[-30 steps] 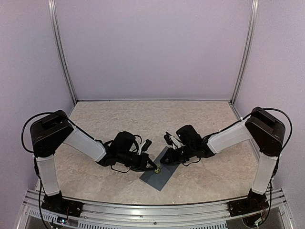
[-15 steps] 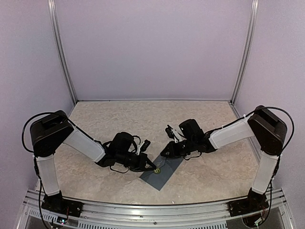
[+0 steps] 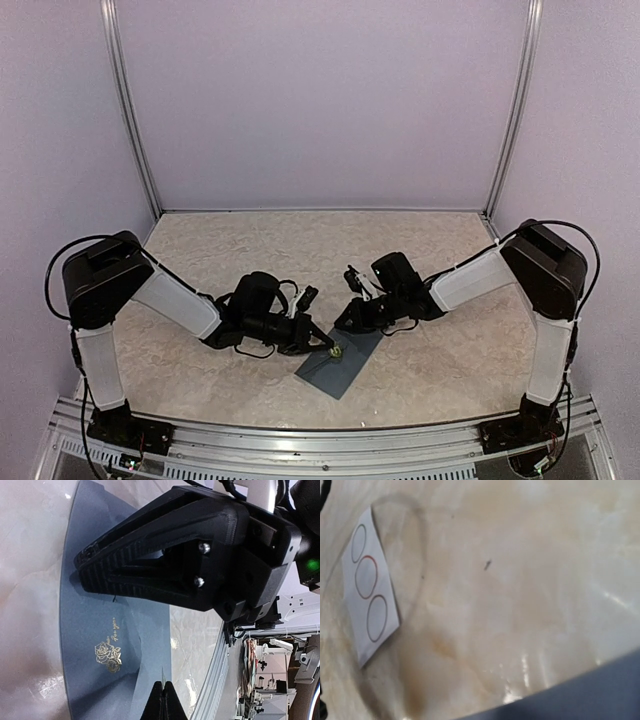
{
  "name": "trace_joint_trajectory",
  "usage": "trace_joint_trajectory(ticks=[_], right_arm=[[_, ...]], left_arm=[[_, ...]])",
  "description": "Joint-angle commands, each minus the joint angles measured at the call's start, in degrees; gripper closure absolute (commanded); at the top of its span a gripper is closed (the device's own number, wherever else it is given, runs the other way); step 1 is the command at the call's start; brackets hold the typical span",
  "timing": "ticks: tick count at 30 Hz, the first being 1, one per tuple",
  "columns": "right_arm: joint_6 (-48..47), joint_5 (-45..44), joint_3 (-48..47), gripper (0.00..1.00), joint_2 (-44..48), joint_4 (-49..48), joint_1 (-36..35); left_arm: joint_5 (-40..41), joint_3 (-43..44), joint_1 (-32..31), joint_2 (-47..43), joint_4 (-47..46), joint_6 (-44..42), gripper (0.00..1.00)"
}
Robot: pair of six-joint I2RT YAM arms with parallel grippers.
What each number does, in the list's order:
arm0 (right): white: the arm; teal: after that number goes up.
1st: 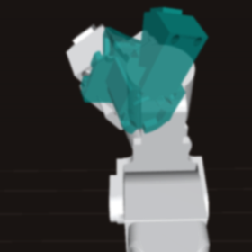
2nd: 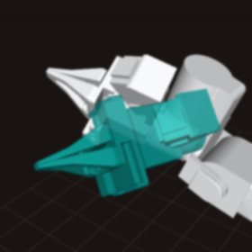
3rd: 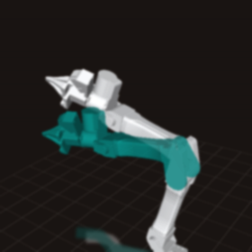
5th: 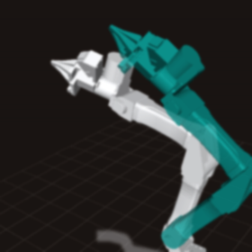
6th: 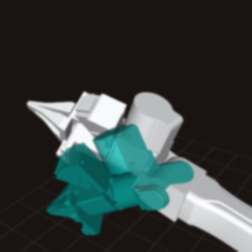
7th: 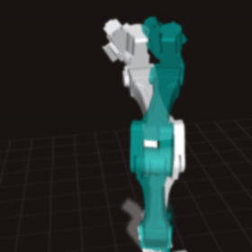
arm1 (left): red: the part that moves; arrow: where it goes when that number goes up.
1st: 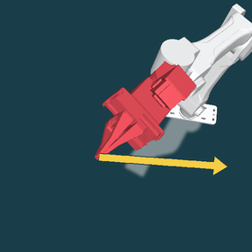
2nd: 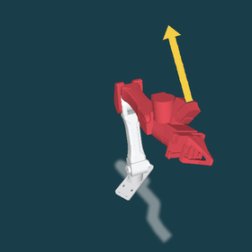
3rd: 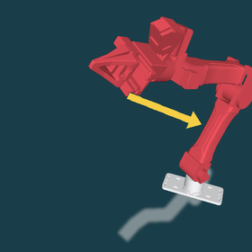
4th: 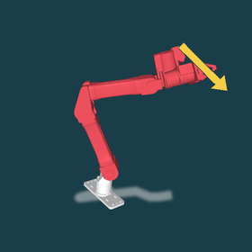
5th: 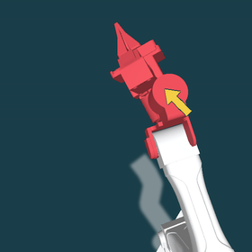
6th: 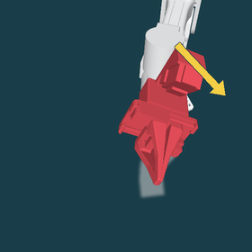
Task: Place the letter into the envelope and seal it
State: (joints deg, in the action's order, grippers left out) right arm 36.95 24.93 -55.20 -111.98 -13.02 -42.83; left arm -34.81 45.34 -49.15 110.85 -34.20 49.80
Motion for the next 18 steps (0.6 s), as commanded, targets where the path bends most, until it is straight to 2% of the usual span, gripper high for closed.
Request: trace_joint_trajectory(ticks=[1, 11, 18], right_arm=[[0.3, 0.2, 1.0, 0.88, -1.8, 0.4, 0.5], [-0.1, 0.3, 0.5, 0.88, -2.2, 0.6, 0.5], [0.2, 0.5, 0.7, 0.88, -2.4, 0.2, 0.5]], left_arm=[[-1.7, 2.6, 0.0, -0.4, -3.1, 1.3, 1.00], [0.3, 5.7, -0.2, 3.5, -3.4, 0.6, 1.00], [2.9, 6.4, -0.7, 6.1, -0.3, -2.3, 1.00]])
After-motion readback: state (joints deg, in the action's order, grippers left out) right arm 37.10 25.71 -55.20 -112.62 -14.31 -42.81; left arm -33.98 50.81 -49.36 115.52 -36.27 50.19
